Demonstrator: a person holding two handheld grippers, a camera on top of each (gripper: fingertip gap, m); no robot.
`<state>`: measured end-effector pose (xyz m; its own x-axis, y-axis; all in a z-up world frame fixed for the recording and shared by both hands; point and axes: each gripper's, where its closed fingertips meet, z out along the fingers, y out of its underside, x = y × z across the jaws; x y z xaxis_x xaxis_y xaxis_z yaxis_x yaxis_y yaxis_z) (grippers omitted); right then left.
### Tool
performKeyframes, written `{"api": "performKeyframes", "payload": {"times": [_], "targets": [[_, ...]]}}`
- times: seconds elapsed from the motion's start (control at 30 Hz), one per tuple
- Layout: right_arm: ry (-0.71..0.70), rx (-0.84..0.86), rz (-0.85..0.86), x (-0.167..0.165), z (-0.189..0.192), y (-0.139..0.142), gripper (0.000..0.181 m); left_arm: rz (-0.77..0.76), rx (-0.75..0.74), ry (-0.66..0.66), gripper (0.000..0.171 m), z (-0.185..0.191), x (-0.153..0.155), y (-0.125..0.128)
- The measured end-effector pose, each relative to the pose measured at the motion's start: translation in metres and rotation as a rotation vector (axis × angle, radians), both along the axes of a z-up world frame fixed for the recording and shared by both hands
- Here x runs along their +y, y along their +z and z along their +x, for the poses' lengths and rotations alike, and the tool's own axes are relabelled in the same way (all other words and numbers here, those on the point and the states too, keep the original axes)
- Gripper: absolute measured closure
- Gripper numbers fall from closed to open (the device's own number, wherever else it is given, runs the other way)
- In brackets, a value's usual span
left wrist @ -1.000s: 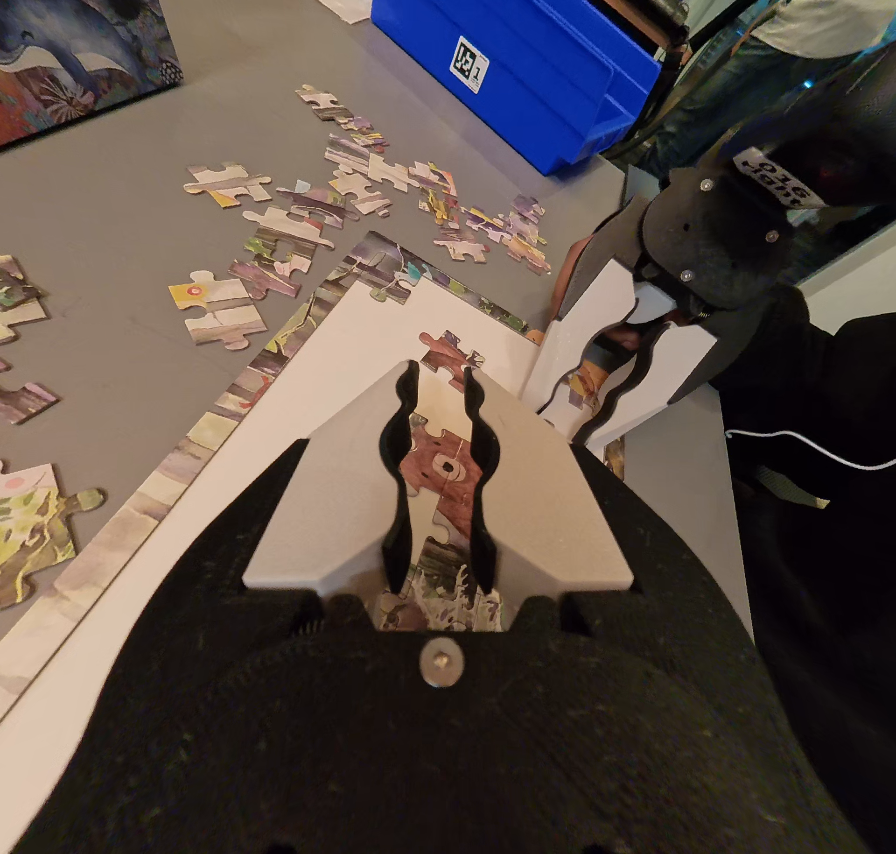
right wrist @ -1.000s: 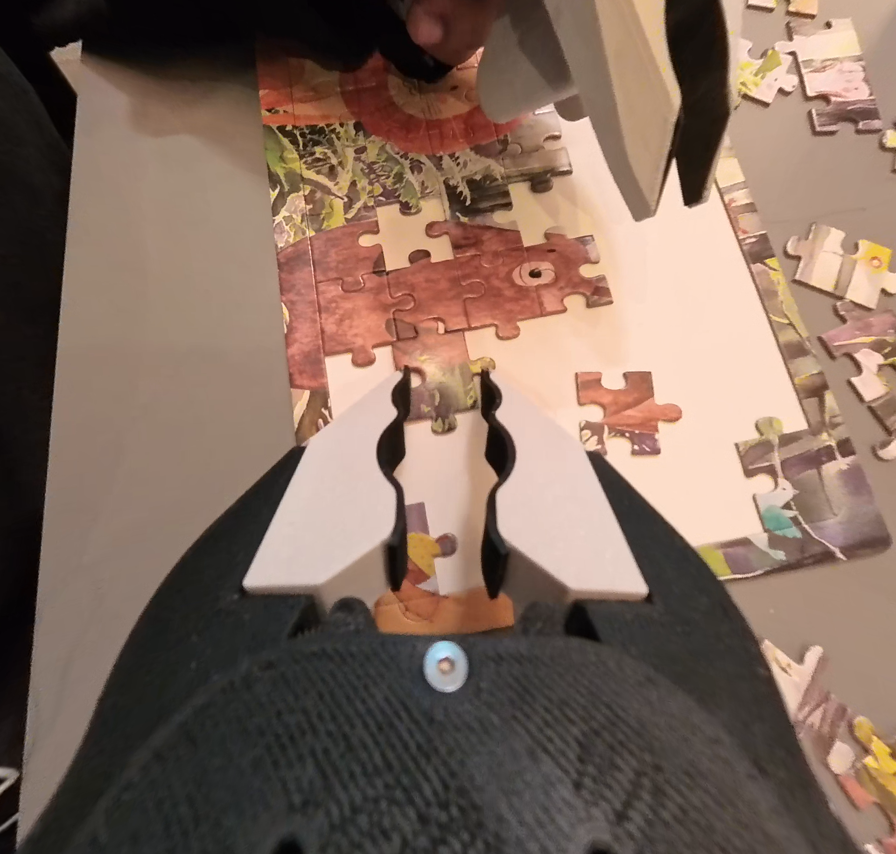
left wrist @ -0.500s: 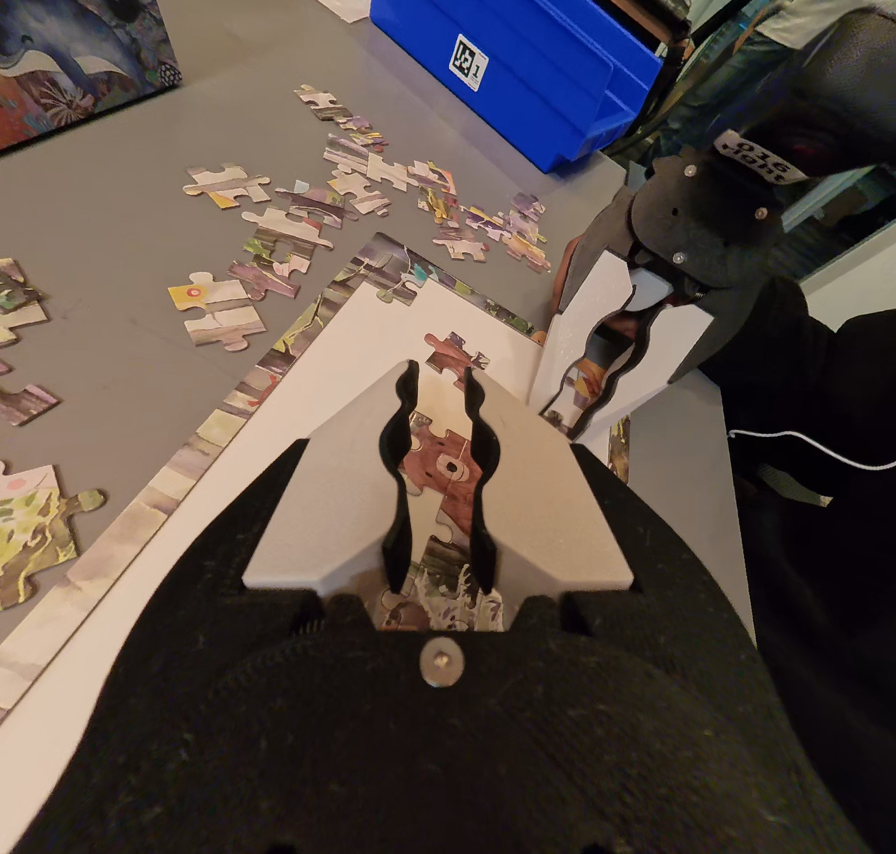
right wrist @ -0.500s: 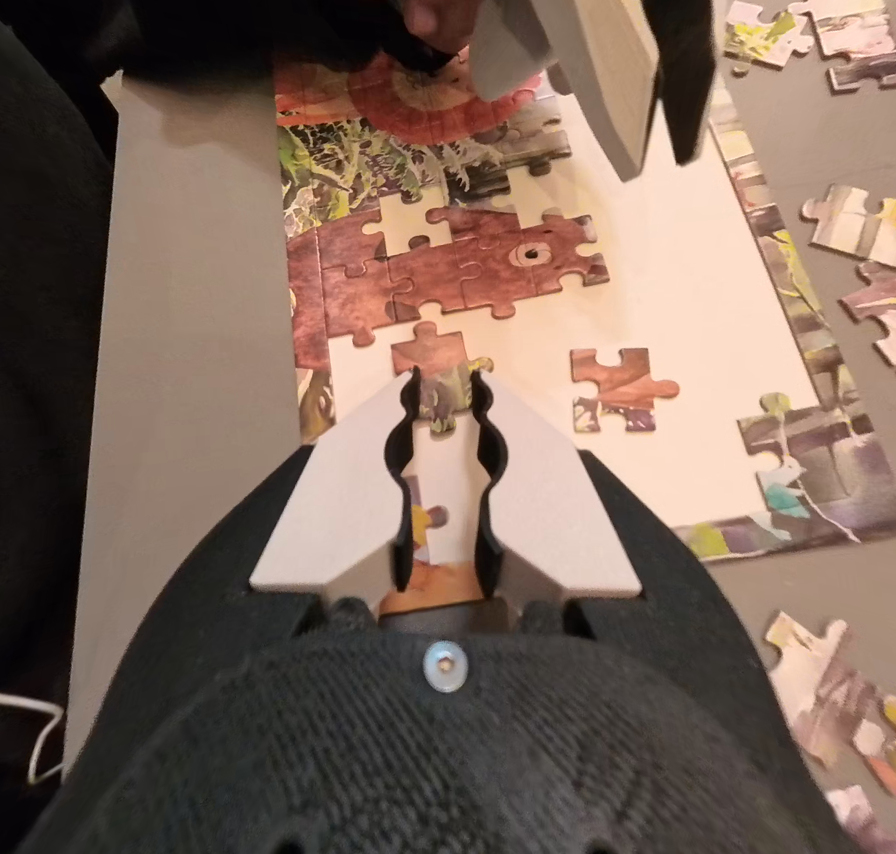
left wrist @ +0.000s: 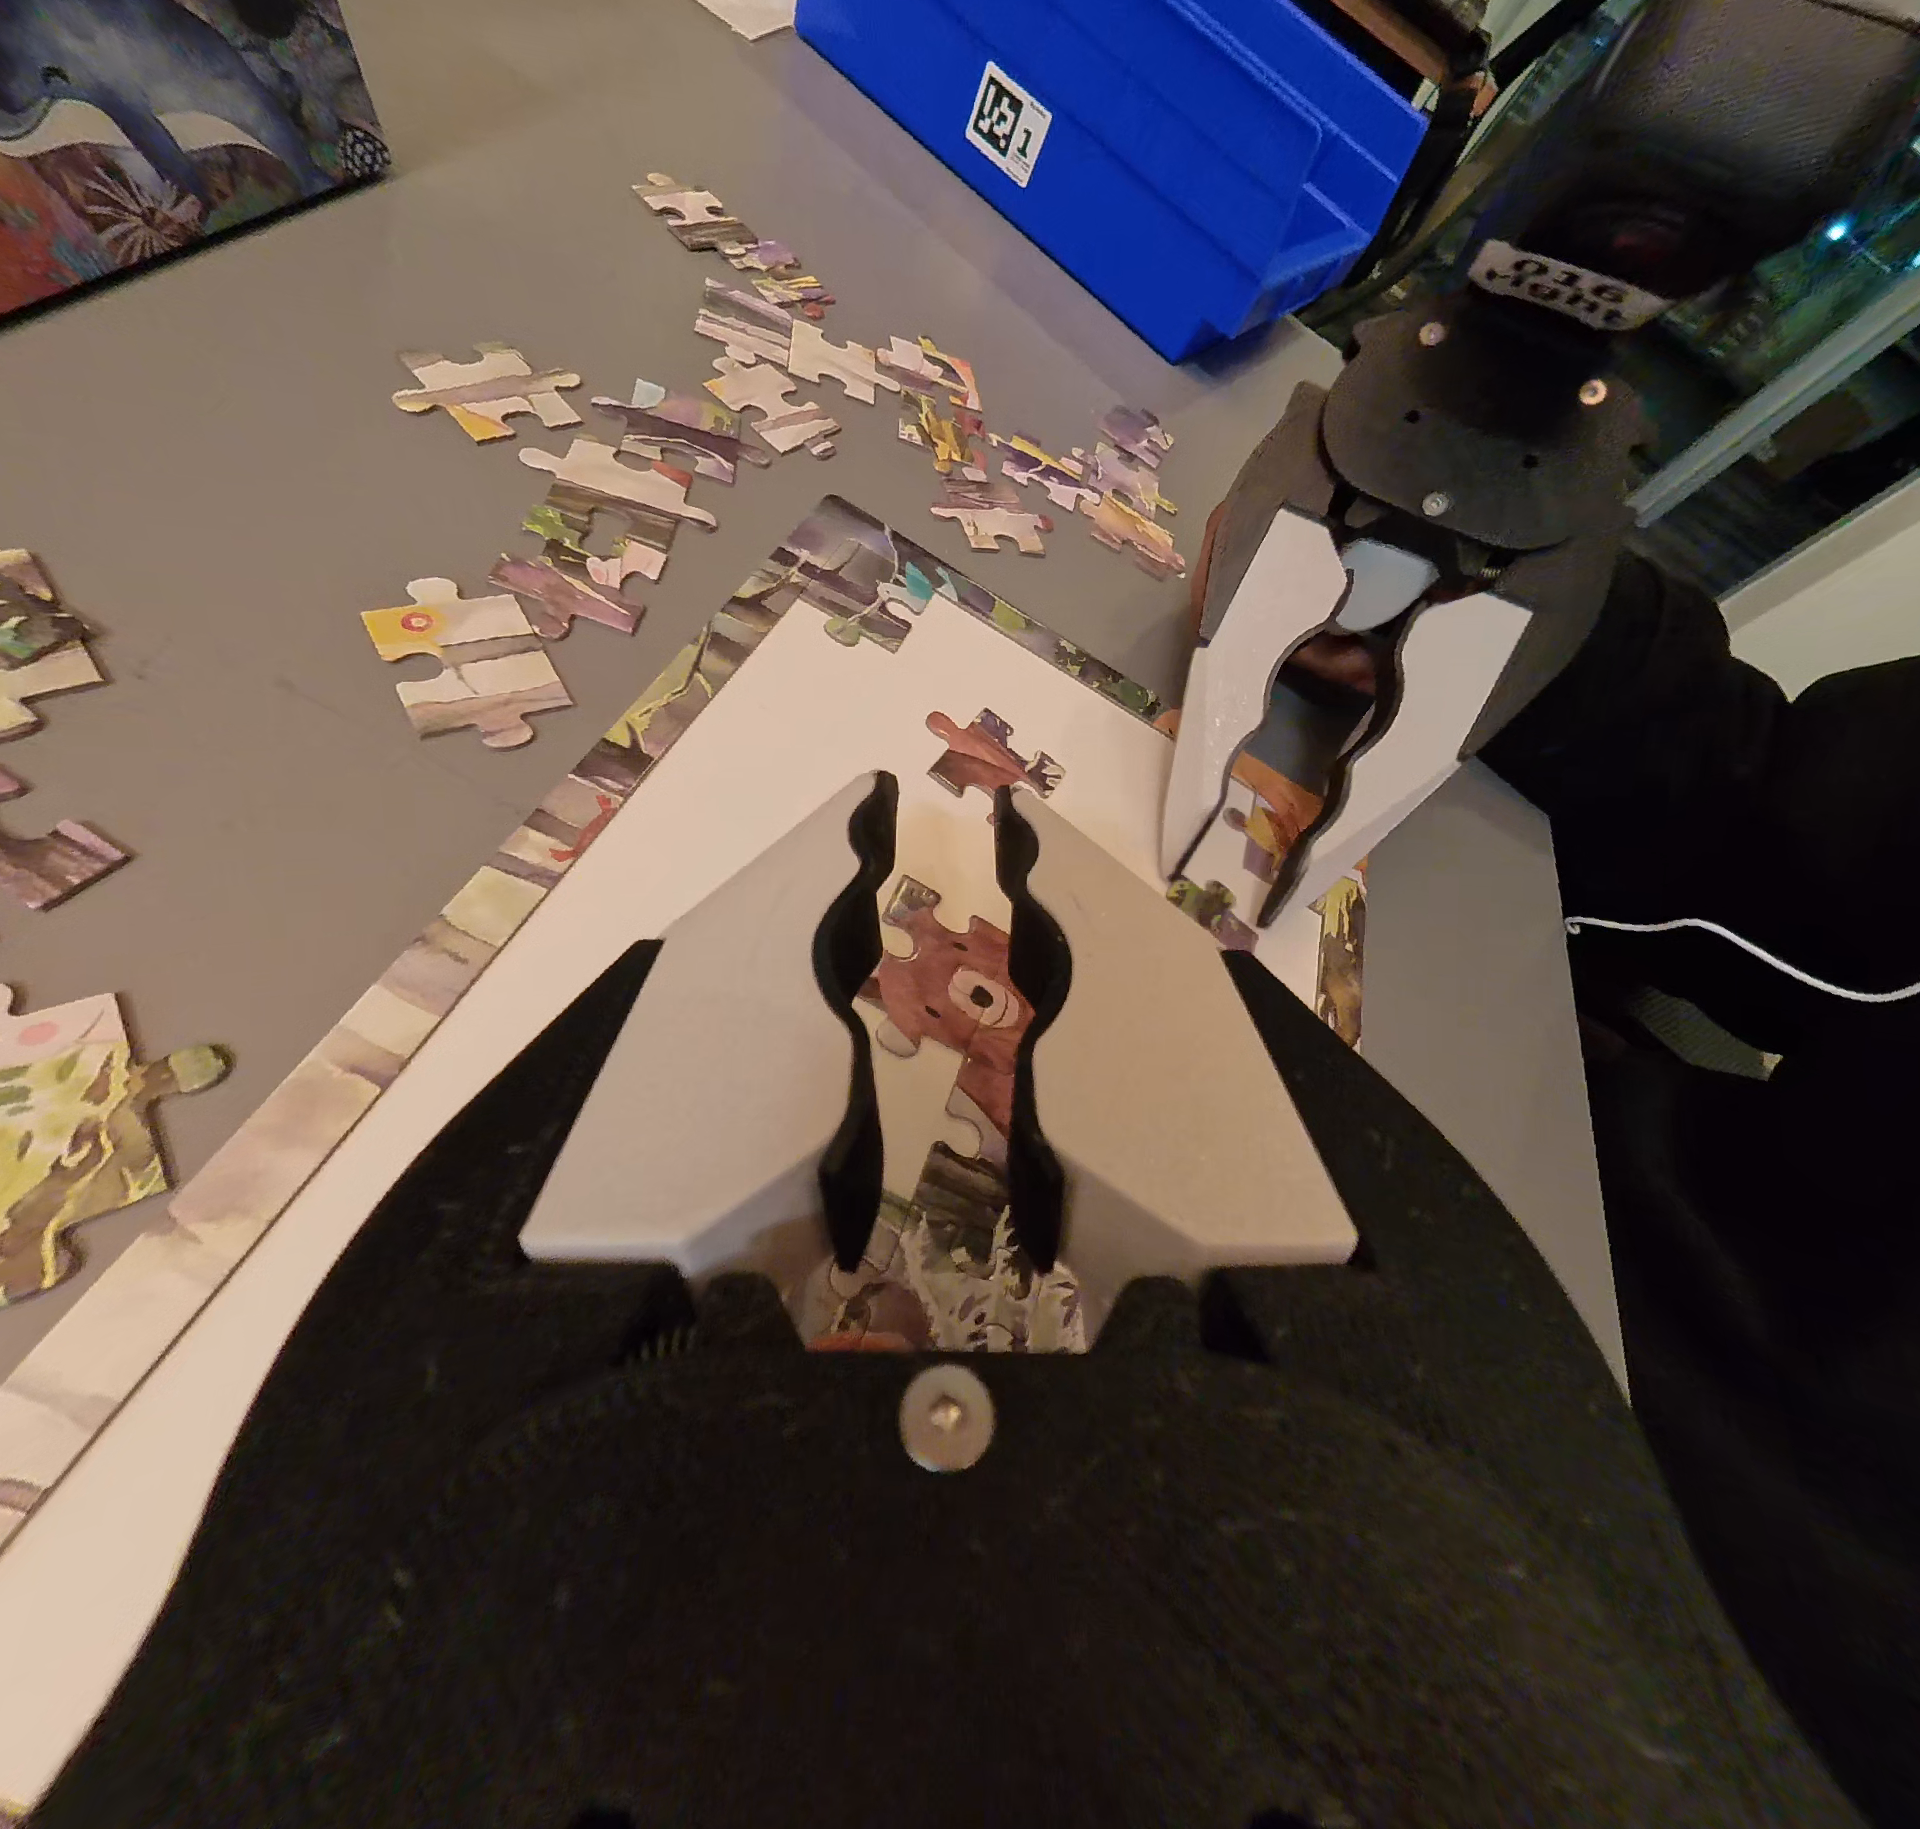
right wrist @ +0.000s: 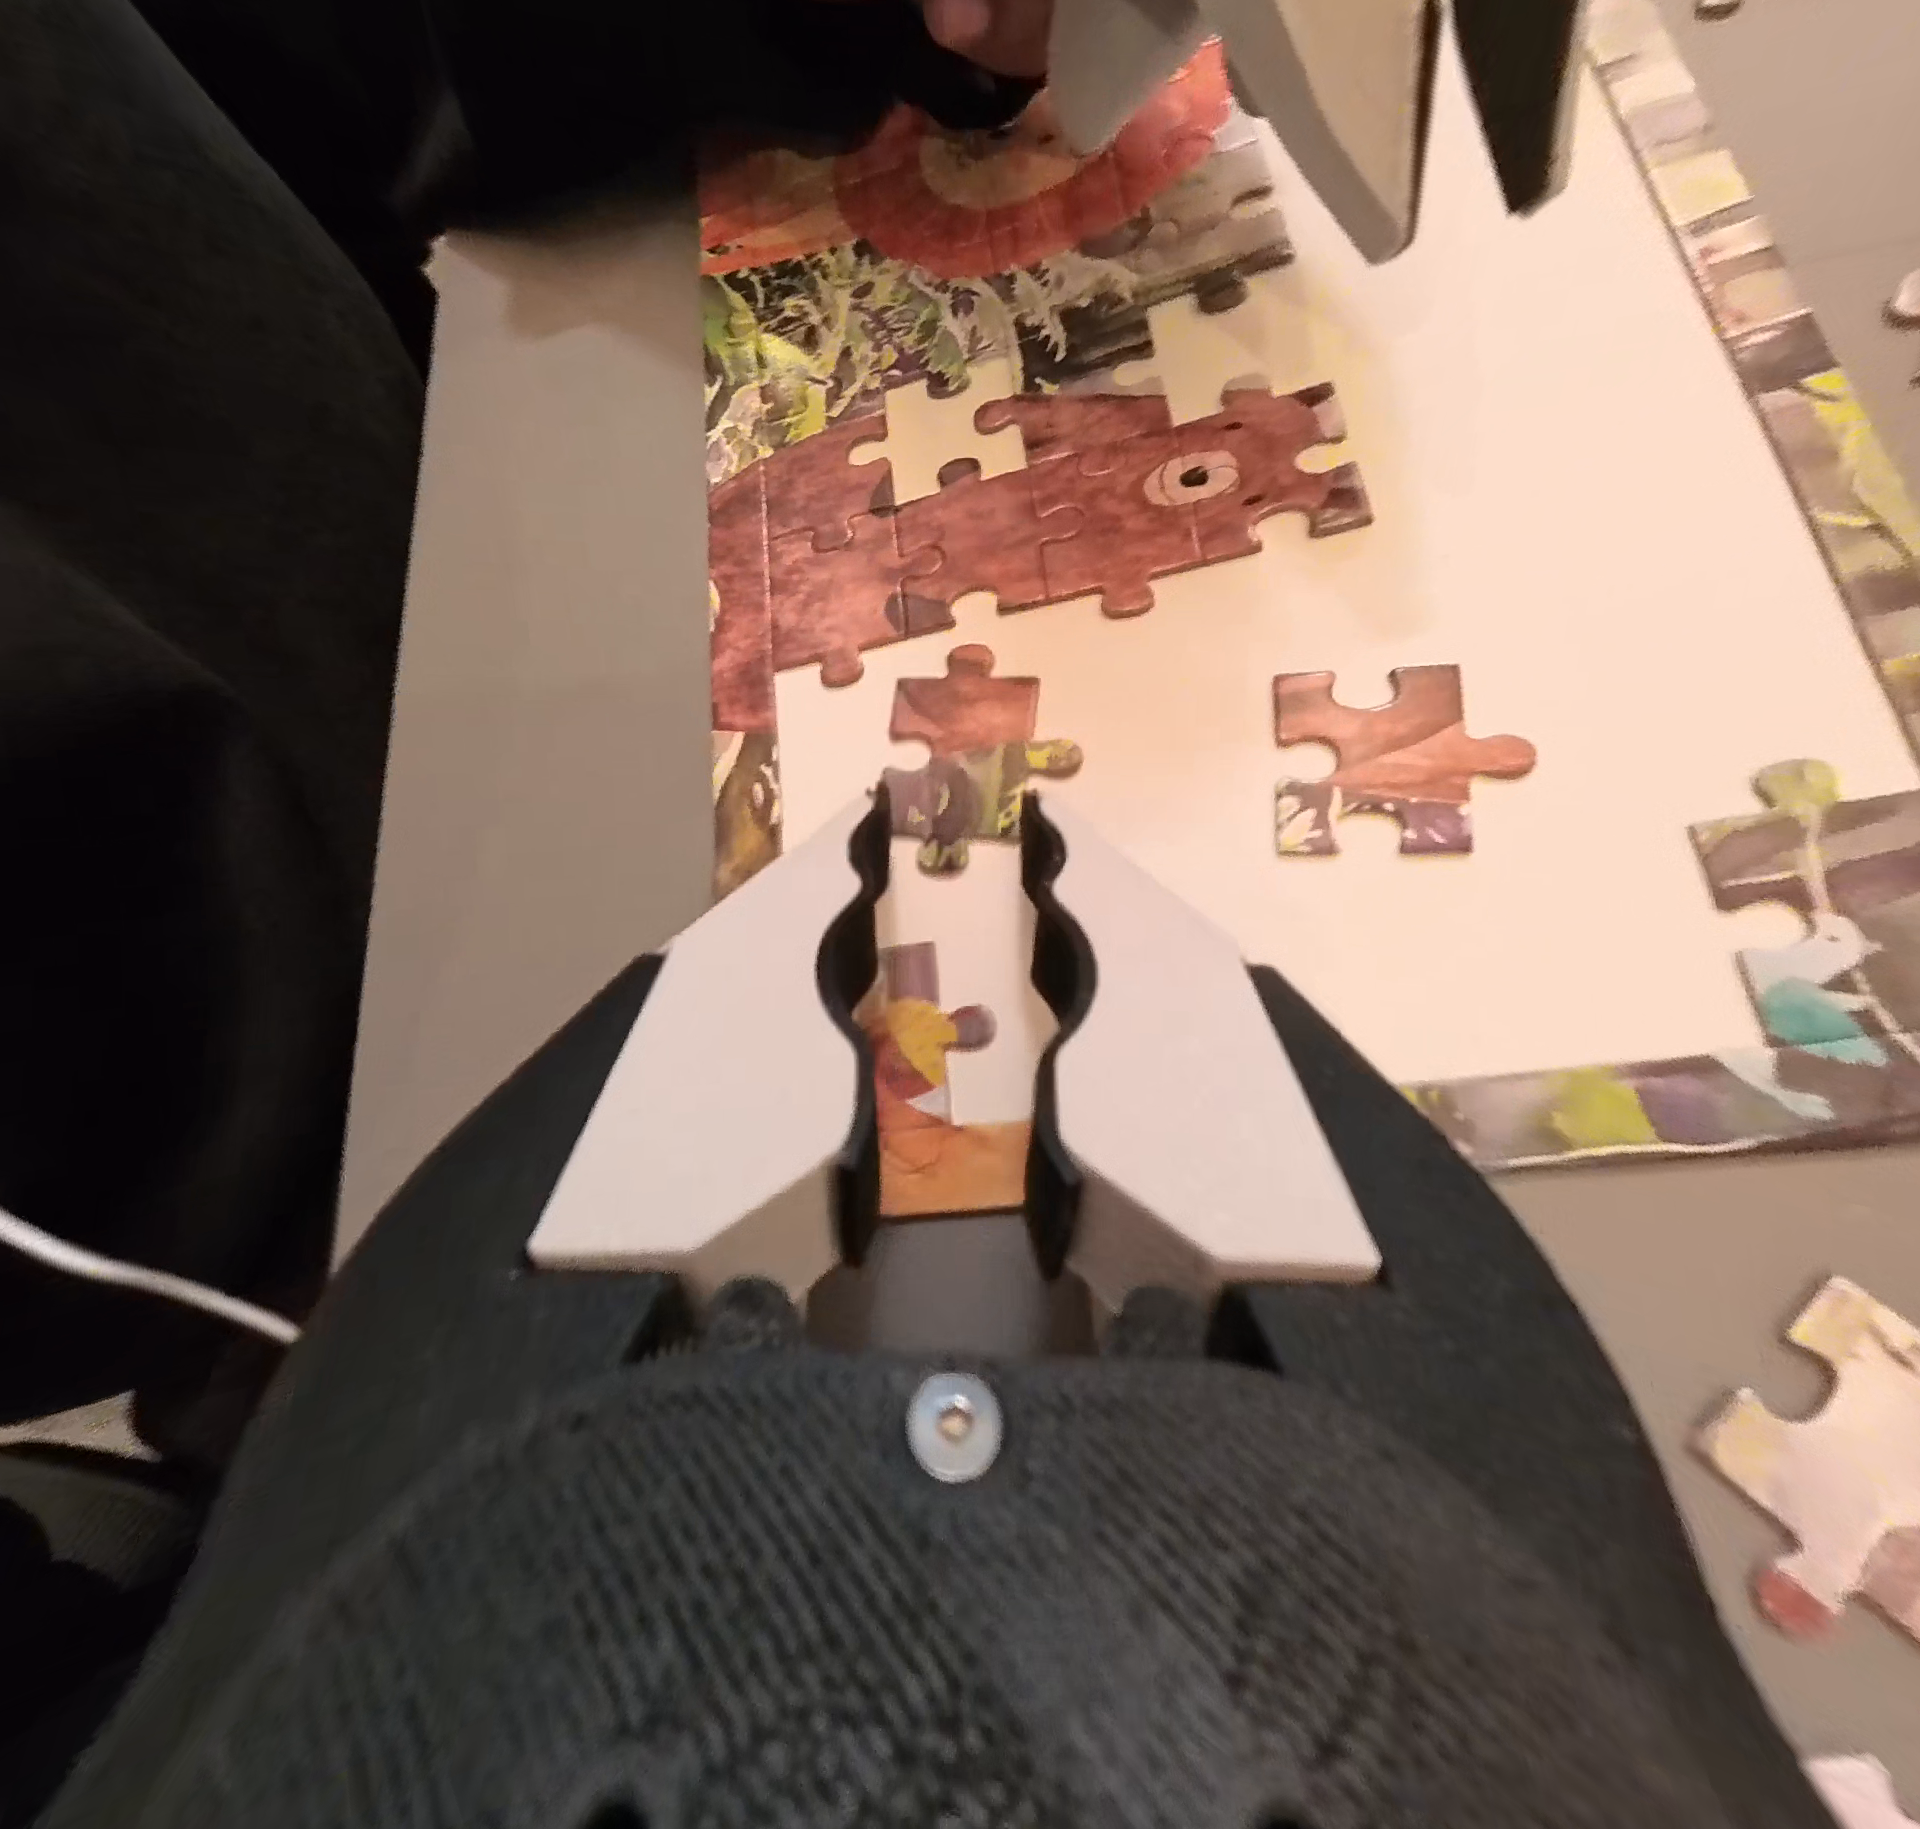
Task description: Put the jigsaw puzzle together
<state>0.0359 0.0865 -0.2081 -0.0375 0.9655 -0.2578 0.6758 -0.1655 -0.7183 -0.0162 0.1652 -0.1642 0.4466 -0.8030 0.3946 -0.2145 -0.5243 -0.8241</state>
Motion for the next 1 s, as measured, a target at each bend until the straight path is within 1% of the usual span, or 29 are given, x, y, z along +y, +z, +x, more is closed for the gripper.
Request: {"api": "performKeyframes", "payload": {"times": [0.1,0.27,0.4,0.53,0.67,0.77,0.87,0.93,1.0], "targets": [[0.045,0.000,-0.061,-0.010,0.003,0.000,0.163,-0.001,0.002,-0.001,0.155,0.000,0.000,-0.001],[0.096,-0.007,-0.088,-0.021,0.001,0.000,0.167,-0.004,0.003,-0.002,0.155,0.000,0.000,-0.001],[0.070,0.018,-0.033,-0.014,-0.002,0.004,0.163,-0.003,0.001,-0.001,0.155,0.000,0.000,-0.001],[0.043,0.071,0.050,-0.006,-0.008,0.013,0.152,-0.002,0.002,-0.002,0.155,0.001,0.000,-0.001],[0.060,0.057,0.094,-0.010,-0.014,0.010,0.144,-0.001,0.000,0.001,0.155,0.000,0.000,0.000],[0.069,0.018,0.132,-0.012,-0.016,0.003,0.144,0.000,0.000,0.004,0.155,-0.001,0.001,0.000],[0.073,-0.008,0.153,-0.012,-0.017,-0.002,0.148,-0.001,0.001,0.004,0.155,-0.001,0.001,-0.001],[0.069,-0.013,0.163,-0.010,-0.015,-0.003,0.159,-0.001,0.002,0.004,0.155,-0.001,0.001,-0.001],[0.058,-0.018,0.160,-0.008,-0.014,-0.003,0.165,-0.001,0.001,0.004,0.155,0.000,0.001,-0.001]]}}
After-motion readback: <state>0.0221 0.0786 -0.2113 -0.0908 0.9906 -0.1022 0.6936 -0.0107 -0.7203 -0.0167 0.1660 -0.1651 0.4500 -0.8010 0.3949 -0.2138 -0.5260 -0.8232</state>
